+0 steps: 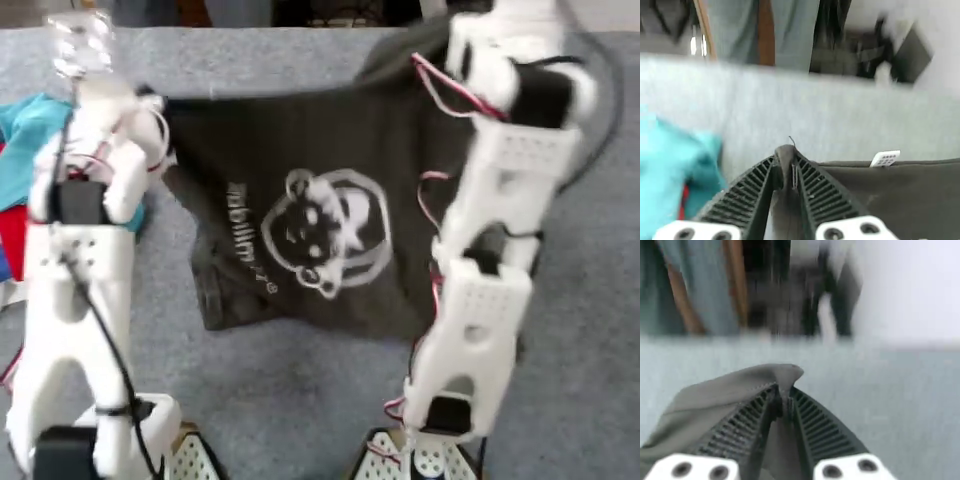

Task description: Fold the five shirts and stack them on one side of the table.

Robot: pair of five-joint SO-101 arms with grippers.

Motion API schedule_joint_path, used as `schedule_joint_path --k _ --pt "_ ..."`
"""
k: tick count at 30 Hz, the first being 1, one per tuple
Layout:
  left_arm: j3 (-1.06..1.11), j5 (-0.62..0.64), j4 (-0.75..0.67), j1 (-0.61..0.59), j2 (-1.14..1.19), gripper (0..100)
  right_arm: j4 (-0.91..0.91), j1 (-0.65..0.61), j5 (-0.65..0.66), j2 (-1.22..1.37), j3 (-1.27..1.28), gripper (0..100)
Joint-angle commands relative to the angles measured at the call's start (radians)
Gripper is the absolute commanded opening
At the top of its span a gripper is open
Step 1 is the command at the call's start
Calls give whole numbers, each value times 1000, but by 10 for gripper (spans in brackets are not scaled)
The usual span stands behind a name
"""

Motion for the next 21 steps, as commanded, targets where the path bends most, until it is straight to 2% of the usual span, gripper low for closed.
schedule_joint_path --k 1,12,16,21 --pt "-214 3 63 8 -110 29 -32 15 -43 -292 -47 12" --pt "-645 -2 394 8 -382 29 -98 20 -38 -811 -41 12" --pt "-685 -3 528 8 -503 29 -94 20 -6 -934 -28 12" --pt "-665 -5 640 8 -586 30 -100 60 12 -1050 153 12"
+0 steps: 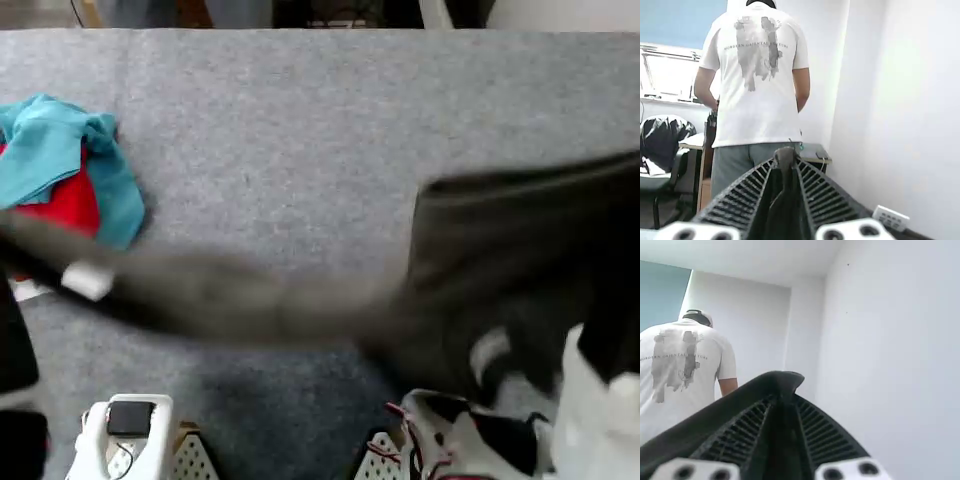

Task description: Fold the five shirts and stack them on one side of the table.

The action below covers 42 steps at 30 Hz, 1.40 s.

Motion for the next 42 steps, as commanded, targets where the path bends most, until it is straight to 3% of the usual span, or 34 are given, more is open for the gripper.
schedule_joint_path --k 1,5,7,12,15,24,30,36,42 --pt "27 -5 49 10 -17 30 -23 49 8 -48 162 12" --pt "239 -5 0 10 -12 30 -49 51 5 -56 360 12" --pt "429 -5 -109 10 -12 30 -86 51 3 -44 466 12" --pt "952 -5 -623 2 -8 30 -241 49 2 -4 757 12" --pt "1084 -43 -861 -1 0 29 -344 55 2 -2 877 12" --pt "691 -58 -623 4 -51 29 -359 61 9 -130 719 12" --pt "486 -58 -450 8 -104 29 -367 219 9 -137 512 12" --pt "392 -55 -259 8 -176 29 -373 358 34 -143 380 12" --pt "394 -58 -176 8 -238 29 -425 377 126 -143 298 12"
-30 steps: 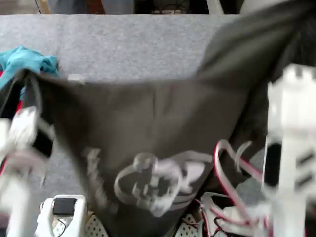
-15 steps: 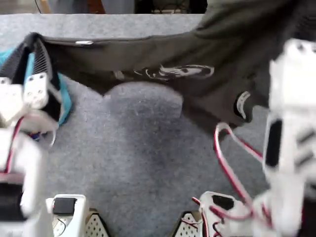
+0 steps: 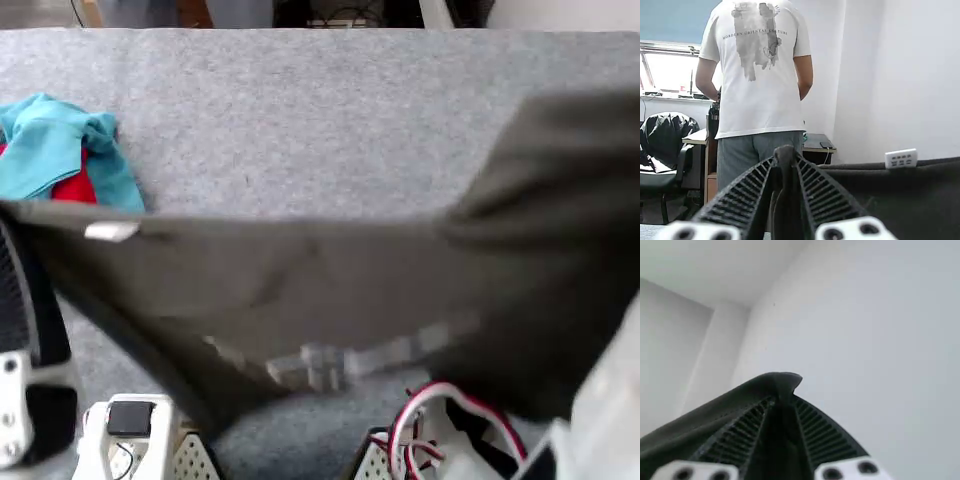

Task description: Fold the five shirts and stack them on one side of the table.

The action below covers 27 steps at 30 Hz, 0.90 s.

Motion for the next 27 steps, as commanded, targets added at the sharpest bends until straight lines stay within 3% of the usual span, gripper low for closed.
schedule_joint_path --k 1,20,27 --pt "-19 -11 26 8 -15 29 -46 15 63 1 -25 12" --pt "-30 -12 -32 1 -29 29 25 15 77 -1 -27 12" --pt "33 -8 3 8 -51 29 176 15 201 8 27 12"
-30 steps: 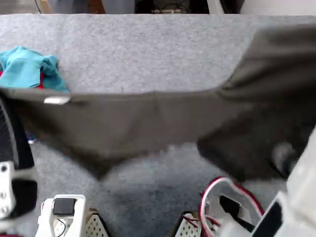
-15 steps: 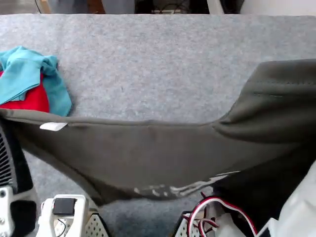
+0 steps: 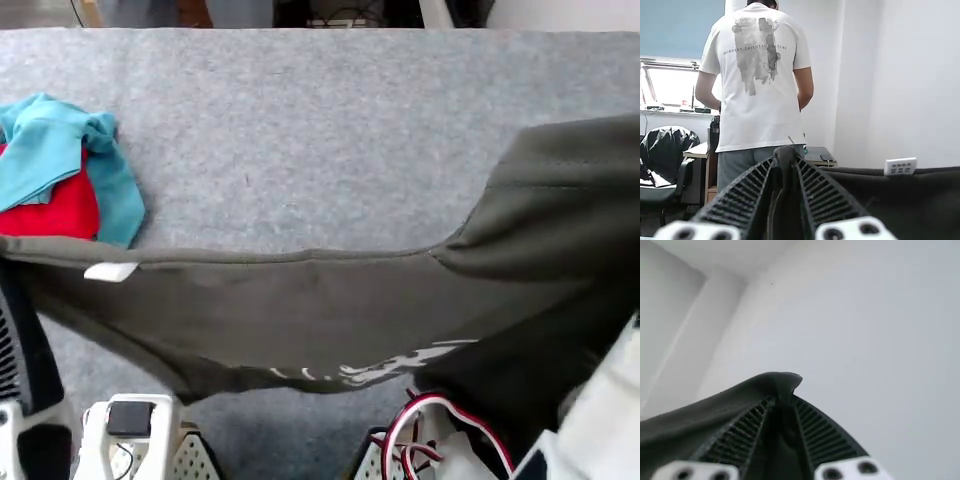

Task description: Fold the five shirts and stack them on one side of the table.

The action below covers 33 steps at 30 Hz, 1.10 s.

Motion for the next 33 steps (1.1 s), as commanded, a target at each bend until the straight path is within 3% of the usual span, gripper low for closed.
schedule_joint_path --k 1,5,9,14,18,24,27,33 --pt "74 0 -21 8 9 29 61 9 25 8 70 12" --pt "278 0 -181 8 29 29 89 11 25 8 226 12" --pt "532 2 -427 10 74 29 57 6 26 7 410 12" --pt "759 -3 -773 10 227 29 -89 -9 26 10 664 12" --pt "766 -3 -971 10 445 29 -295 -94 26 10 949 12" --pt "565 0 -1042 12 832 29 -901 -189 28 41 1425 12" --pt "446 -3 -1042 12 993 29 -1140 -203 69 140 1511 12" --pt "346 -3 -1042 12 1142 29 -1191 -195 72 458 1365 12"
